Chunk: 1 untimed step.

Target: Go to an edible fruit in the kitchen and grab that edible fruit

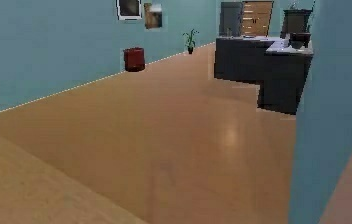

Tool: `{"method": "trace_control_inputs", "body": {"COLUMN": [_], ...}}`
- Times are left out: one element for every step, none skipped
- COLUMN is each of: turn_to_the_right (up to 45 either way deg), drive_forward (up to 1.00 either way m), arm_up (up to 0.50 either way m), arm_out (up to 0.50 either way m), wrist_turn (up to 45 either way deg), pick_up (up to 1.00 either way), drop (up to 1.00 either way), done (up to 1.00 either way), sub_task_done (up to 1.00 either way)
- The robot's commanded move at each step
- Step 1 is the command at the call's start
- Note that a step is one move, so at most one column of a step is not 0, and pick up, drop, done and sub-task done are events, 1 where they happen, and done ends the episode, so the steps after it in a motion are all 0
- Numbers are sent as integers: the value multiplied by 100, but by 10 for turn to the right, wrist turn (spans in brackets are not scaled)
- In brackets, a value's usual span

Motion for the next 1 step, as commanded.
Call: {"method": "trace_control_inputs", "body": {"turn_to_the_right": [0], "drive_forward": [65], "arm_up": [0], "arm_out": [0], "wrist_turn": [0], "pick_up": [0], "drop": [0], "done": [0], "sub_task_done": [0]}}
